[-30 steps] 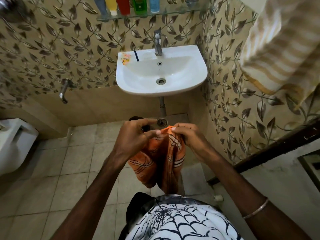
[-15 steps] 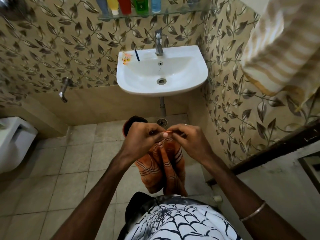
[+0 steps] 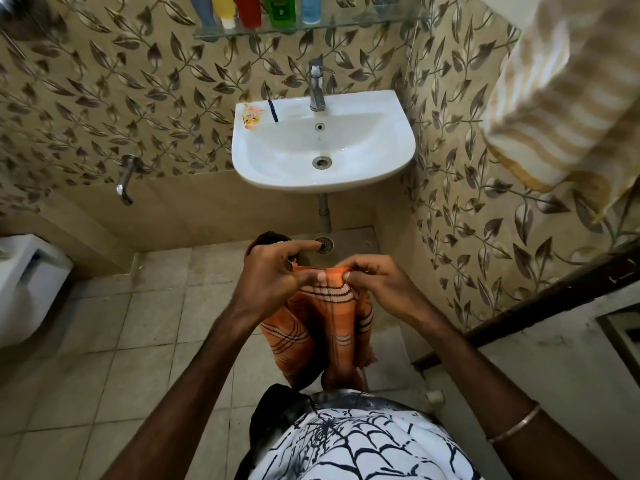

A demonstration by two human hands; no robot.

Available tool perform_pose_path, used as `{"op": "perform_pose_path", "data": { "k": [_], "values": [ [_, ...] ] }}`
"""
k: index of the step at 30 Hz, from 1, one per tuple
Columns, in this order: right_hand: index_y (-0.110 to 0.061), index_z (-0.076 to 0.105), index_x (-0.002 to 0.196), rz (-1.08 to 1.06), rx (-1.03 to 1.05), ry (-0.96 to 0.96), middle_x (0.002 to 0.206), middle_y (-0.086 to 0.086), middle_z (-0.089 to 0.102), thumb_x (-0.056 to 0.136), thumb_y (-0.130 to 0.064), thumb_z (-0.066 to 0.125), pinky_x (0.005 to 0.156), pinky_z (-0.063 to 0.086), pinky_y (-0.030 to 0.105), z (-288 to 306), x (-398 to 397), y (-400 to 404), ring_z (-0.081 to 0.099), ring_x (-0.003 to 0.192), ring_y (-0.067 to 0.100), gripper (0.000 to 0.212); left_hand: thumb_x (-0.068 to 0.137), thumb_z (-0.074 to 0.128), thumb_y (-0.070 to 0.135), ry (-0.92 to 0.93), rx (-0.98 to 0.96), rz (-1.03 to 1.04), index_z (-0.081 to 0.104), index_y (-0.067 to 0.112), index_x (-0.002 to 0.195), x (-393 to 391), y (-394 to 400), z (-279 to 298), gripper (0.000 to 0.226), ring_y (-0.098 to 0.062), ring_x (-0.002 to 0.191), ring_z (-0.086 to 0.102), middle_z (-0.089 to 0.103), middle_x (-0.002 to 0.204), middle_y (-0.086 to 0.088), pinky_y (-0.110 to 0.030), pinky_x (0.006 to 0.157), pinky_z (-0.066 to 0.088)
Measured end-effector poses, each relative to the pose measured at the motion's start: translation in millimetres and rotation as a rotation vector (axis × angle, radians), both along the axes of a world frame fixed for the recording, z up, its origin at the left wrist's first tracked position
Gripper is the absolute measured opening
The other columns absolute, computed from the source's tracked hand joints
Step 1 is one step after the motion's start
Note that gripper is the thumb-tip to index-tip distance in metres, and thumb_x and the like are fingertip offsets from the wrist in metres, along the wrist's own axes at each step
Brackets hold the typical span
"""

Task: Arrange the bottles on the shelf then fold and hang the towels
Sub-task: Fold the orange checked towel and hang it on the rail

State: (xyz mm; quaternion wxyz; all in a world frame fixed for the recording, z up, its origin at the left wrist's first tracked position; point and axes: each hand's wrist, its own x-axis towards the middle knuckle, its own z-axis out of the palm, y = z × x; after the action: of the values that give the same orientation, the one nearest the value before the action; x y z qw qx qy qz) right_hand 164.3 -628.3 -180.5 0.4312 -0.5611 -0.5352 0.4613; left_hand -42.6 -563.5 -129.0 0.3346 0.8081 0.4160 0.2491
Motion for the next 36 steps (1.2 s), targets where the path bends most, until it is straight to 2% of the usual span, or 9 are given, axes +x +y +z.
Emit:
{"op": "perform_pose_path", "data": {
  "k": [2, 5, 8, 12, 21, 25, 30, 33, 36],
  "values": [
    [-0.021, 0.077, 0.096, 0.037, 0.023, -0.019, 0.093, -0.001, 0.076, 0.092, -0.011, 0.062, 0.079, 0.054, 0.031, 4, -4, -1, 0.071, 0.089, 0.013, 0.018, 0.068, 0.088, 0.031, 0.0, -0.103, -0.093, 0.069, 0.02, 0.124, 5, -5, 0, 0.059, 0.001, 0.101, 0.067, 0.071, 0.119, 0.004, -0.018, 0.083, 0.057],
    [-0.02, 0.078, 0.095, 0.057, 0.078, -0.107, 0.092, -0.001, 0.076, 0.091, -0.014, 0.068, 0.078, 0.06, 0.04, 9, -9, -1, 0.073, 0.088, 0.014, 0.012, 0.07, 0.086, 0.032, 0.027, -0.139, -0.161, 0.074, 0.022, 0.114, 12, -7, -1, 0.047, 0.001, 0.091, 0.07, 0.076, 0.104, 0.008, -0.029, 0.08, 0.061],
    [-0.026, 0.065, 0.09, -0.041, 0.108, -0.166, 0.084, -0.006, 0.069, 0.086, -0.015, 0.076, 0.065, 0.056, 0.029, 12, -8, -1, 0.067, 0.075, 0.003, 0.016, 0.074, 0.083, 0.031, 0.077, -0.114, -0.135, 0.078, 0.021, 0.101, 12, -3, -3, 0.029, -0.001, 0.075, 0.071, 0.077, 0.087, 0.007, -0.033, 0.07, 0.062],
    [-0.022, 0.061, 0.098, -0.054, 0.168, -0.321, 0.087, -0.01, 0.068, 0.088, -0.015, 0.076, 0.064, 0.057, 0.018, 12, -10, -4, 0.069, 0.077, 0.0, 0.019, 0.081, 0.079, 0.033, 0.127, -0.022, -0.106, 0.079, 0.017, 0.089, 11, 0, -3, 0.018, 0.0, 0.071, 0.07, 0.076, 0.08, 0.008, -0.031, 0.066, 0.061],
    [-0.019, 0.075, 0.105, -0.222, 0.193, -0.524, 0.095, -0.008, 0.076, 0.09, -0.005, 0.068, 0.073, 0.061, 0.024, -4, 1, -2, 0.071, 0.083, 0.0, 0.022, 0.08, 0.081, 0.023, 0.021, -0.026, -0.021, 0.08, 0.017, 0.082, 6, 2, 9, 0.006, 0.001, 0.067, 0.069, 0.074, 0.074, 0.011, -0.014, 0.06, 0.053],
    [-0.02, 0.076, 0.102, -0.27, 0.118, -0.383, 0.094, -0.012, 0.075, 0.092, -0.009, 0.068, 0.08, 0.059, 0.021, -7, 4, -1, 0.07, 0.088, -0.002, 0.017, 0.079, 0.082, 0.022, 0.013, -0.032, 0.045, 0.079, 0.014, 0.08, -1, 7, 10, 0.008, -0.001, 0.067, 0.07, 0.075, 0.075, 0.008, -0.016, 0.06, 0.054],
    [-0.006, 0.074, 0.102, -0.122, -0.138, 0.242, 0.092, 0.009, 0.073, 0.096, -0.002, 0.058, 0.072, 0.052, 0.028, 9, 7, 0, 0.067, 0.082, 0.019, 0.017, 0.081, 0.08, 0.024, 0.064, -0.027, 0.121, 0.079, 0.018, 0.092, -8, 15, 3, 0.013, 0.004, 0.073, 0.068, 0.074, 0.084, 0.013, -0.019, 0.068, 0.057],
    [-0.006, 0.075, 0.095, -0.021, -0.167, 0.32, 0.085, 0.006, 0.073, 0.094, -0.001, 0.058, 0.071, 0.052, 0.026, 18, 5, 0, 0.067, 0.077, 0.016, 0.018, 0.076, 0.082, 0.032, 0.039, -0.128, 0.032, 0.07, 0.019, 0.121, -6, 14, -2, 0.048, 0.008, 0.098, 0.064, 0.072, 0.114, 0.01, -0.01, 0.079, 0.051],
    [-0.007, 0.075, 0.095, 0.025, -0.11, 0.23, 0.088, 0.008, 0.074, 0.093, -0.003, 0.062, 0.074, 0.056, 0.029, 25, -1, 1, 0.07, 0.08, 0.02, 0.014, 0.069, 0.082, 0.043, 0.012, -0.286, -0.135, 0.066, 0.022, 0.129, 4, 5, -2, 0.065, 0.005, 0.109, 0.063, 0.068, 0.127, 0.008, -0.024, 0.09, 0.056]
  ]
}}
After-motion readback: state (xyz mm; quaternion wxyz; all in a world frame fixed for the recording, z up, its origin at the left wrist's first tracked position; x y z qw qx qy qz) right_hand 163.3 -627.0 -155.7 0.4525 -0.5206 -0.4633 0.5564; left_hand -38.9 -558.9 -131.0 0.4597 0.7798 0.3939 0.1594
